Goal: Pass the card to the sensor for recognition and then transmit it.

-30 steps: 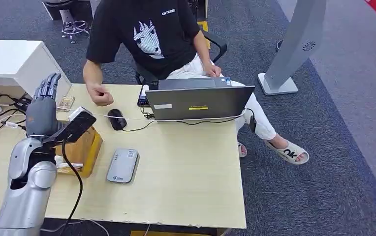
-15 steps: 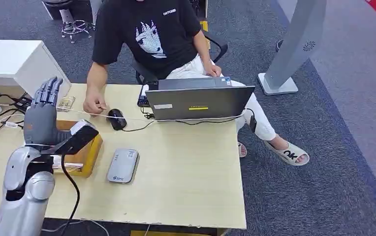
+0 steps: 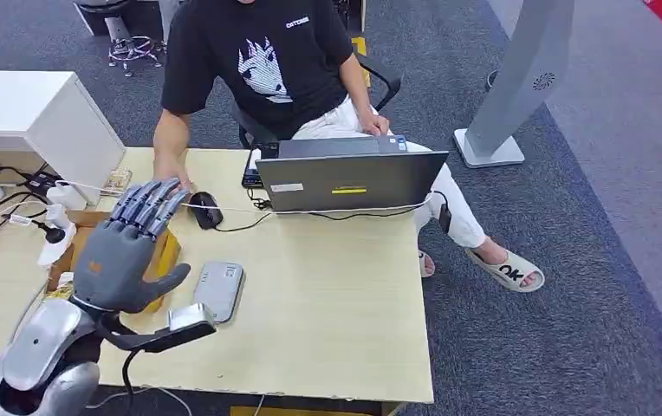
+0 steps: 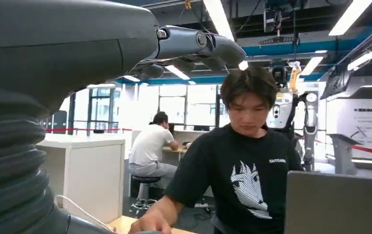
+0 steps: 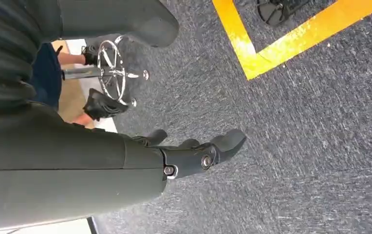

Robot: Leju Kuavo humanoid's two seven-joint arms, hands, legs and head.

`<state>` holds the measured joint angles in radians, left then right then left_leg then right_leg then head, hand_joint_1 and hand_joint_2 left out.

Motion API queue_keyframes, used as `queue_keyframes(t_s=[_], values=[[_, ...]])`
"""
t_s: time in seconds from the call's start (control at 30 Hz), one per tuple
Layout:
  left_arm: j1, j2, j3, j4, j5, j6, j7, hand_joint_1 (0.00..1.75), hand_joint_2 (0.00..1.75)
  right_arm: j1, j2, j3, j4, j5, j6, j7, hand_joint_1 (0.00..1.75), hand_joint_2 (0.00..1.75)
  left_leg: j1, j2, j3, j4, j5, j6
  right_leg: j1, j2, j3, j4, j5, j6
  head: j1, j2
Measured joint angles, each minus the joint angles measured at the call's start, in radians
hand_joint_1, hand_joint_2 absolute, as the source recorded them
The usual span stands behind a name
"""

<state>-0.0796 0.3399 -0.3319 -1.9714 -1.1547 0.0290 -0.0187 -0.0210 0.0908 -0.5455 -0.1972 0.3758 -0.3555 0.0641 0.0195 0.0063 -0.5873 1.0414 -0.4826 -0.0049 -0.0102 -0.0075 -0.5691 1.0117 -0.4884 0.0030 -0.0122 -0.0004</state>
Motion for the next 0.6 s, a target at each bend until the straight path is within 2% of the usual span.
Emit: queue_keyframes(t_s=[0.13,0.23,0.3,0.47,0.6], values=[[0.022,0.022,-0.015,-0.022,-0.021,0.0,0.014,0.0,1.75,0.0,0.002,-0.006,0.0,-0.005,0.0,0.002,0.0,1.75,0.0,0.0,0.0,0.0,0.0,0.0,0.0,0.0,0.0,0.0,0.0,0.0,0.0,0.0],[0.07,0.055,-0.015,-0.039,-0.071,-0.006,0.073,0.0,1.75,0.001,0.008,-0.016,0.0,-0.01,-0.005,0.017,0.0,1.75,0.0,0.001,0.0,0.0,0.0,0.0,0.0,0.001,0.0,0.0,0.0,0.0,0.0,0.0],[0.117,0.093,-0.008,-0.054,-0.106,-0.028,0.13,0.0,1.75,0.003,0.016,-0.025,0.0,-0.011,-0.013,0.027,0.0,1.75,0.0,0.0,0.0,-0.001,-0.001,0.0,0.0,0.001,0.0,0.0,-0.001,-0.001,0.0,0.0],[0.264,0.167,0.076,-0.068,-0.125,-0.101,0.229,0.0,1.75,0.01,0.029,-0.039,0.0,-0.007,-0.016,0.044,0.0,1.75,0.001,0.001,0.0,-0.001,-0.002,-0.001,0.0,0.001,0.0,0.0,-0.003,-0.001,0.0,0.0],[0.363,0.195,0.144,-0.07,-0.091,-0.126,0.273,0.0,1.75,0.01,0.032,-0.047,0.0,0.003,-0.015,0.051,0.0,1.75,0.001,0.001,0.0,-0.001,-0.002,-0.001,0.001,0.001,0.0,0.0,-0.003,-0.001,0.0,0.0]])
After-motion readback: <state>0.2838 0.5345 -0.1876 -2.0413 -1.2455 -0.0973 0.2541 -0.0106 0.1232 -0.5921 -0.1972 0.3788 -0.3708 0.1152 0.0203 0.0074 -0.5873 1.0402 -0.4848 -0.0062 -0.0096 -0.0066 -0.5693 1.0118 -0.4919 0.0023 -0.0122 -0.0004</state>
